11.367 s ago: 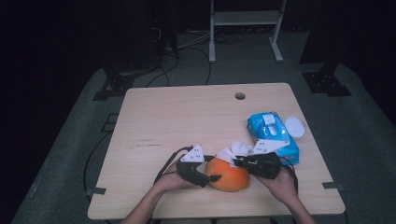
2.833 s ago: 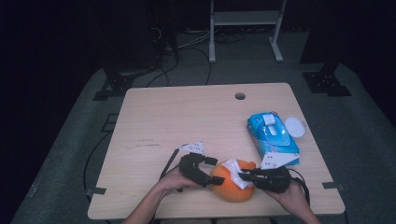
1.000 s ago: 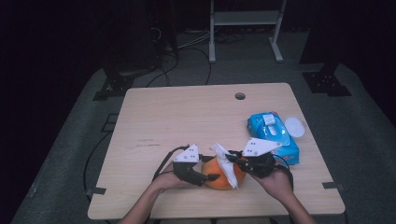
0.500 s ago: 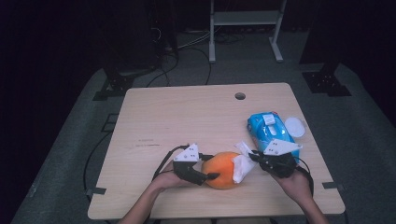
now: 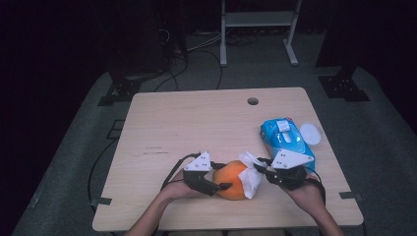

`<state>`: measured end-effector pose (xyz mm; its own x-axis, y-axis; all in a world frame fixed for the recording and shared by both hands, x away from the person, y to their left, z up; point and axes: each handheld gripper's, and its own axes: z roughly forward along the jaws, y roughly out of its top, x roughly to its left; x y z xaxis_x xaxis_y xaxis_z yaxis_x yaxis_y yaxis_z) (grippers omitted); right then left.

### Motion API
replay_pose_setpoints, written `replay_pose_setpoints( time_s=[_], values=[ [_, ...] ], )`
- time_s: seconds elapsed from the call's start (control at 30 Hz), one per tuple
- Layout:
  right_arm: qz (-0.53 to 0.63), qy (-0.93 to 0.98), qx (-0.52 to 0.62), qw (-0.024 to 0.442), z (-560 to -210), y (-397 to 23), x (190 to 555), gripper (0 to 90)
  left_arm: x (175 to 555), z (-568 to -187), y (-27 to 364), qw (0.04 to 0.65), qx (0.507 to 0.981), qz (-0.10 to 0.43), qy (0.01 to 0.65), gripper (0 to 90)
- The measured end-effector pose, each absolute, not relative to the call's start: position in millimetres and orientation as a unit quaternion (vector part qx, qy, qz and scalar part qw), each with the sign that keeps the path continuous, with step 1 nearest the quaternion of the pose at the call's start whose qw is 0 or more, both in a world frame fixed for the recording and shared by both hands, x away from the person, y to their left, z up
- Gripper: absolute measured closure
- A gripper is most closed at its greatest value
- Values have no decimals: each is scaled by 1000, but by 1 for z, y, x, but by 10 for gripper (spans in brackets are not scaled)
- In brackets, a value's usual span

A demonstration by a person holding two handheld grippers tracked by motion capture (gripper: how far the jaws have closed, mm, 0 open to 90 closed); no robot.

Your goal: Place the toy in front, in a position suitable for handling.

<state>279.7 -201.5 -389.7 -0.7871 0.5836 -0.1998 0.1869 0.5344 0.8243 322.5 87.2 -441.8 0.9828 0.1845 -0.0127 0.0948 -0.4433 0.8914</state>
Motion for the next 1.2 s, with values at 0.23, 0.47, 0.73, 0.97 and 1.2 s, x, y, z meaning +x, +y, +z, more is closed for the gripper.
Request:
replay_pose_setpoints(
  time_s=[0.23, 0.47, 0.73, 0.97, 1.2],
  values=[
    [436, 848, 187, 236, -394, -199, 270, 781, 322, -441, 87, 519, 849, 43, 83, 325],
    [440, 855, 165, 220, -398, -195, 267, 737, 322, -441, 85, 516, 852, 41, 76, 328],
    [449, 846, 197, 208, -396, -196, 280, 815, 322, -441, 86, 516, 852, 39, 79, 347],
    [473, 827, 250, 172, -402, -215, 293, 817, 319, -439, 80, 519, 851, 43, 70, 346],
    [475, 833, 220, 182, -395, -193, 293, 818, 318, -440, 80, 518, 852, 42, 66, 347]
  ],
)
